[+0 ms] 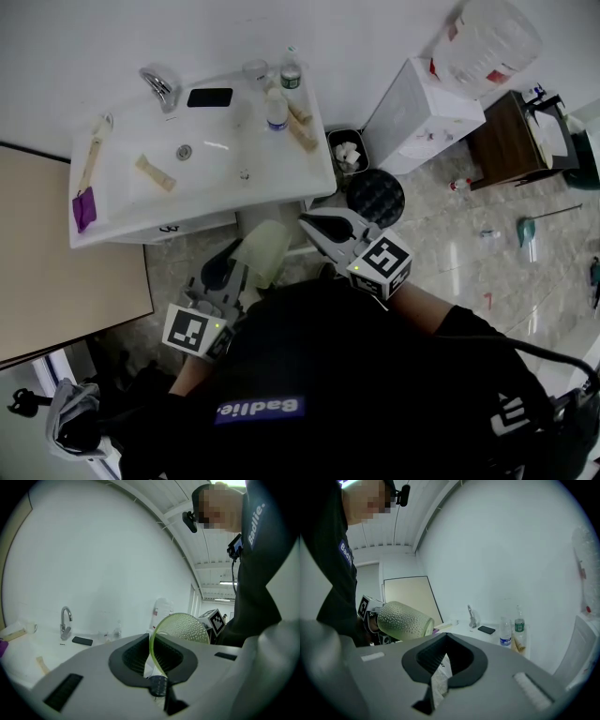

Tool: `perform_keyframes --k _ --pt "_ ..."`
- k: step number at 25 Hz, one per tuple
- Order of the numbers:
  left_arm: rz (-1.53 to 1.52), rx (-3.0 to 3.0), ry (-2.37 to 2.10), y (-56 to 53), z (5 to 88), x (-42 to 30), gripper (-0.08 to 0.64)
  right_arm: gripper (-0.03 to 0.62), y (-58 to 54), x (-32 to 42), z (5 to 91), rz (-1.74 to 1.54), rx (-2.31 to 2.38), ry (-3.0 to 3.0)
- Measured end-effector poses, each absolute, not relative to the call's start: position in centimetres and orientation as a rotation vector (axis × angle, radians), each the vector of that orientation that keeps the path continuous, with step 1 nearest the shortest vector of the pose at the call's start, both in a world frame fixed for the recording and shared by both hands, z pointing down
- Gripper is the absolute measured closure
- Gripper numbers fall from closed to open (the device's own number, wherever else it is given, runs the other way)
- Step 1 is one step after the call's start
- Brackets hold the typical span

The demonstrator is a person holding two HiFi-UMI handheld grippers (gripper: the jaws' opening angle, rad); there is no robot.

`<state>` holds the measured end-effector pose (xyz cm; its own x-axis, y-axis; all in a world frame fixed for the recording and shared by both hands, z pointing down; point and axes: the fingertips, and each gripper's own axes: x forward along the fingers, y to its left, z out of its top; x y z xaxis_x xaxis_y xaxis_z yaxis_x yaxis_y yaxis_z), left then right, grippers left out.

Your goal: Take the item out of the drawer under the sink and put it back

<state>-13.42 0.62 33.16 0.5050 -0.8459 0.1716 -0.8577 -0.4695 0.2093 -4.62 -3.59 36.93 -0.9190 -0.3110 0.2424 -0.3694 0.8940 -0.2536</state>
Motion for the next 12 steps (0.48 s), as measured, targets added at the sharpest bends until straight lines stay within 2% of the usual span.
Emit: perform_keyframes --k 12 --pt "0.039 2.495 -1.417 0.77 33.04 -13.37 0.535 0.591 -3.11 -4.91 37.01 0.457 0.503 -2.859"
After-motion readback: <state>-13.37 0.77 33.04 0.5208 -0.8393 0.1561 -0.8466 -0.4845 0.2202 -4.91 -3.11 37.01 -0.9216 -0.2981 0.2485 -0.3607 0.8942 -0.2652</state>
